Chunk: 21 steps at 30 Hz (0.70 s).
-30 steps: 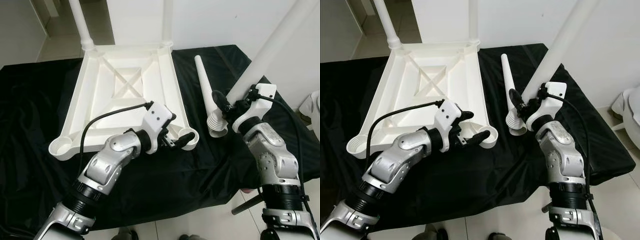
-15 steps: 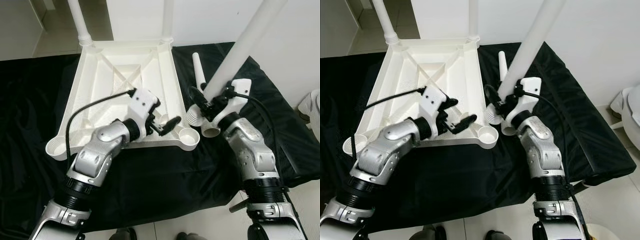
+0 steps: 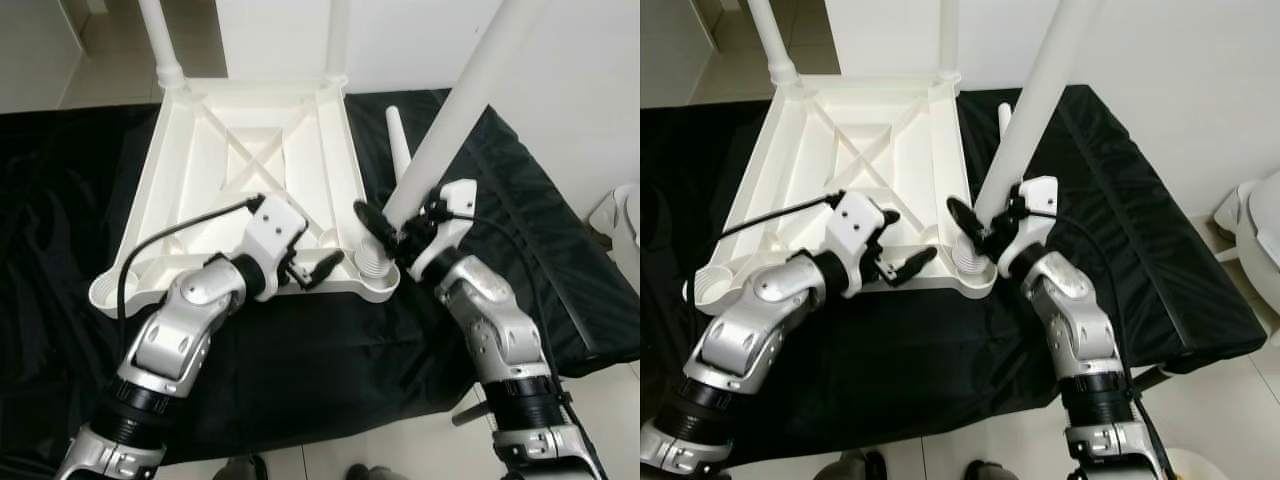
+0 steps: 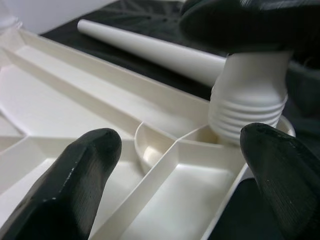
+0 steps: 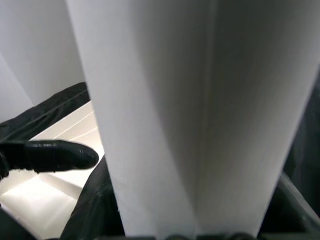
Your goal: Building children table
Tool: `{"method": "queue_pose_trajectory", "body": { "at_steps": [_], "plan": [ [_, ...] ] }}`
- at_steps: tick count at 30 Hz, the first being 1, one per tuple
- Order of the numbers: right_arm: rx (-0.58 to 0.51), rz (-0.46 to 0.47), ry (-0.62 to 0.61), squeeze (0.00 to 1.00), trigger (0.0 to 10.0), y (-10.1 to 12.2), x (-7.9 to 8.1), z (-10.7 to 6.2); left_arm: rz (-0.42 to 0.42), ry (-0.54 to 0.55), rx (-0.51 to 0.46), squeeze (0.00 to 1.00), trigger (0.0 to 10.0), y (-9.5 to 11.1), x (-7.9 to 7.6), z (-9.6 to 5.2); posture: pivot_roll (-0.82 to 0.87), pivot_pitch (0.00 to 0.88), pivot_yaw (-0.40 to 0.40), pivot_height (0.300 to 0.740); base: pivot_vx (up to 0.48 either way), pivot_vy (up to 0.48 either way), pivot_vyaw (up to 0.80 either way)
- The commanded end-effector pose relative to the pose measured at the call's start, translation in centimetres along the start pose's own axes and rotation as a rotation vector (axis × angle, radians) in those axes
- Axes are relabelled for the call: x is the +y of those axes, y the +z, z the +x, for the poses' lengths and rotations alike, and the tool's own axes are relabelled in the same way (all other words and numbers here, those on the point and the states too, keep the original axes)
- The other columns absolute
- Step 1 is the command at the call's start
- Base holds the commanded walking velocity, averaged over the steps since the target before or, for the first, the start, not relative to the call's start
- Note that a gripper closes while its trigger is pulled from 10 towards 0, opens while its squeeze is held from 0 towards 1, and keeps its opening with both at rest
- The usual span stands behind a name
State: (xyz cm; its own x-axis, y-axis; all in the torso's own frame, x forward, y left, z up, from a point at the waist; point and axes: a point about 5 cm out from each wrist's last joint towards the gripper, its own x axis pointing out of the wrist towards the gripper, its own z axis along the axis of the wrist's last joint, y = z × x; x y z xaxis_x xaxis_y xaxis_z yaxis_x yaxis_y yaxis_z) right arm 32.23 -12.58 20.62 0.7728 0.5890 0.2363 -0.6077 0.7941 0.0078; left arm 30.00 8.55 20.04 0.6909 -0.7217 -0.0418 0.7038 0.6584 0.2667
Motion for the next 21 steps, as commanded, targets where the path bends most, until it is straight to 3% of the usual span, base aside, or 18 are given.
{"method": "queue_pose_trajectory", "body": {
  "at_steps": [1, 13, 21],
  "plan": [
    [0.016, -0.012, 0.018, 0.0, 10.0, -0.1, 0.3, -0.2, -0.004, 0.02, -0.02, 0.0, 10.0, 0.3, -0.3, -0.1, -0.01, 0.133, -0.028, 0.74, 0.0, 0.0, 0.0],
    [0.096, -0.004, -0.005, 0.0, 10.0, -2.0, 0.5, -1.1, -0.016, -0.037, -0.026, 0.0, 10.0, 0.3, -1.8, -0.2, 0.0, 0.132, -0.035, 0.74, 0.0, 0.0, 0.0],
    [0.162, -0.061, -0.058, 0.0, 10.0, -2.5, 0.1, -1.1, -0.023, -0.04, -0.027, 0.0, 10.0, 0.3, -2.5, -0.4, 0.01, 0.128, -0.041, 0.74, 0.0, 0.0, 0.0]
  ]
}}
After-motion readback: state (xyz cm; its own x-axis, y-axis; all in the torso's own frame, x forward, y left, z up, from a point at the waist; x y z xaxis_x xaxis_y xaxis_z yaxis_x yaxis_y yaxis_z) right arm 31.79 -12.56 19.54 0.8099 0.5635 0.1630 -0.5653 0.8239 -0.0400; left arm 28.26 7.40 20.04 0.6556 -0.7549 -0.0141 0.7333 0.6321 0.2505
